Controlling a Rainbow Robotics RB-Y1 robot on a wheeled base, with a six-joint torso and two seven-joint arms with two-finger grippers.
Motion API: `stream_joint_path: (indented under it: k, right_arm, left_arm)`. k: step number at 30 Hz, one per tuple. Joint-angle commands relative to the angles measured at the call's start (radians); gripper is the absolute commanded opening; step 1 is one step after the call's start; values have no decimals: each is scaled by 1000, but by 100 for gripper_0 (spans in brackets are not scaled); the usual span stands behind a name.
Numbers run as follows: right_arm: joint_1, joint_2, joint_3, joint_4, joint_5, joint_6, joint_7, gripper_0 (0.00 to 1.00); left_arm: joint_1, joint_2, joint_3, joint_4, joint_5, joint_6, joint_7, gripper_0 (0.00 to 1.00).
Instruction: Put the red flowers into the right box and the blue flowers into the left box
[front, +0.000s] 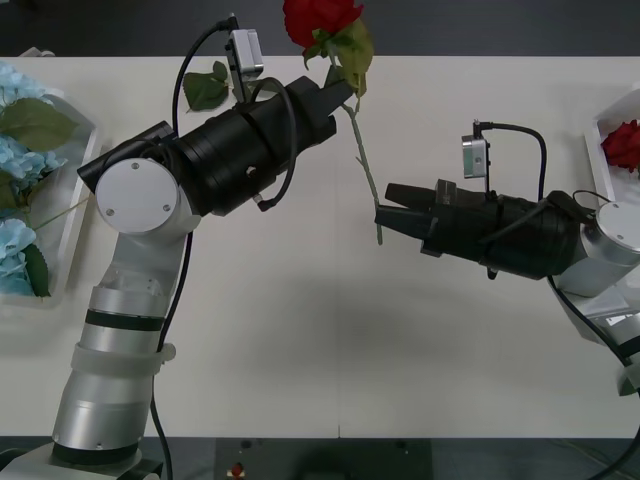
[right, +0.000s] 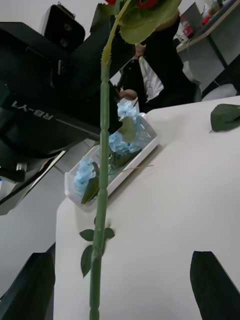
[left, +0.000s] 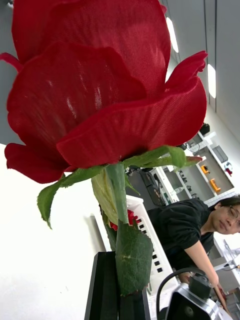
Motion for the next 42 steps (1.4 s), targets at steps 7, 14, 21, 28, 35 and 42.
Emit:
stream_joint_path:
  k: [7, 14, 21, 28, 35, 42]
  right_arm:
    - [-18, 90, 16, -15, 13, -41, 10, 78]
    - [-30, 156, 17, -15, 22, -56, 10, 78]
    - [-42, 201, 20, -15, 27, -78, 10, 70]
    - [-51, 213, 20, -15, 25, -104, 10, 0]
    - [-50, 212, 19, -15, 27, -111, 10, 0]
    - [-50, 205, 19, -15, 25, -117, 10, 0]
  left_arm:
    - [-19, 2, -11, -11, -1, -8, -8, 0]
    - [-19, 10, -22, -11, -1, -6, -5, 0]
    - [-17, 12, -31, -11, -1, -6, -5, 0]
    - [-17, 13, -33, -10, -3, -6, -2, 0]
    - [-17, 13, -33, -10, -4, -6, 3, 0]
    - [-17, 65, -36, -11, 11, -6, 7, 49]
